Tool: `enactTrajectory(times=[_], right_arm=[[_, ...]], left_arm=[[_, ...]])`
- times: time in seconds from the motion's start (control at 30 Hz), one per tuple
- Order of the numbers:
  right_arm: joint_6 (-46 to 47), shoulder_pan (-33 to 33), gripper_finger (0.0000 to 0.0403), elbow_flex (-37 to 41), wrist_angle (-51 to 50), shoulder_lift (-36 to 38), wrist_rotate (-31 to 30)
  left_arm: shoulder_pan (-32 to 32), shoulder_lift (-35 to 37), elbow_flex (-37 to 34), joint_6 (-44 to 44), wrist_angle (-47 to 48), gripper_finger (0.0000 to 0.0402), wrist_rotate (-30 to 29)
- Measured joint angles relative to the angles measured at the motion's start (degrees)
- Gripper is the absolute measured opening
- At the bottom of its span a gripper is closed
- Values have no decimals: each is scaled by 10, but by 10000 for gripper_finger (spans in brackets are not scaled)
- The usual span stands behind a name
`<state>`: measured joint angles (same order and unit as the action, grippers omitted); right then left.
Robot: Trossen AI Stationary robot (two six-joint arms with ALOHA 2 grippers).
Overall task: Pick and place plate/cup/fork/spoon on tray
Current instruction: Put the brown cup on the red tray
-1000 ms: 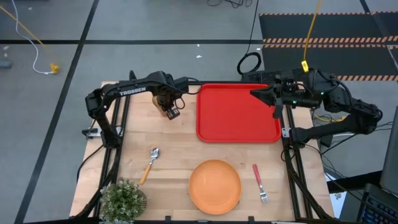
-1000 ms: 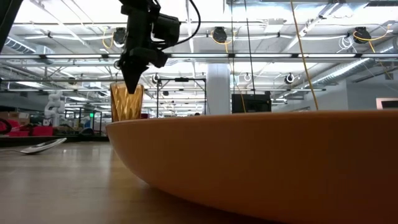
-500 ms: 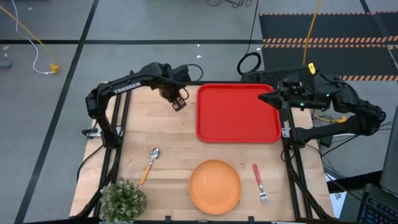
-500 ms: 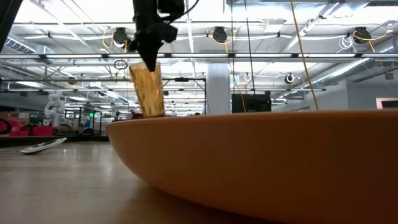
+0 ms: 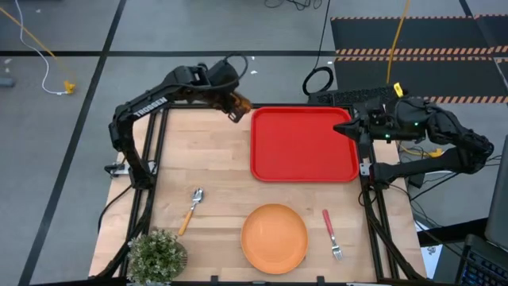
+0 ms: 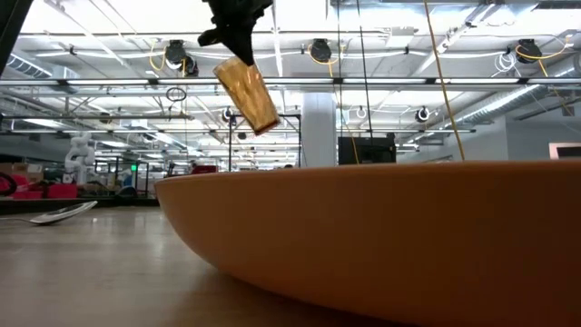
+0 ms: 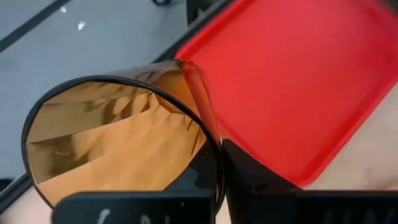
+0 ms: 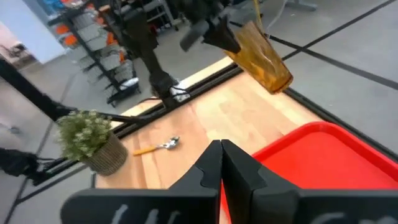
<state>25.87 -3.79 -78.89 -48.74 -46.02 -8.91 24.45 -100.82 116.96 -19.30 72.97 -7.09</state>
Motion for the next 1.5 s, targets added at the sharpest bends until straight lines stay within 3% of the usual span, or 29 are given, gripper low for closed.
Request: enactTrajectory(times=[0.5, 0.77, 1.23, 1.5], right_arm=[[-16, 0, 0, 0, -1, -2, -19], [-17, 0, 0, 0, 0, -6, -21], [5, 0, 0, 0, 0, -18, -48], [11, 0, 0, 0, 0, -19, -55]], left_arm=[[-1, -6, 7, -72, -143, 7, 27], [1, -18, 7, -80, -223, 7, 10], [-9, -138, 7, 25, -231, 7, 25], [-14, -172, 7, 117, -168, 11, 10]])
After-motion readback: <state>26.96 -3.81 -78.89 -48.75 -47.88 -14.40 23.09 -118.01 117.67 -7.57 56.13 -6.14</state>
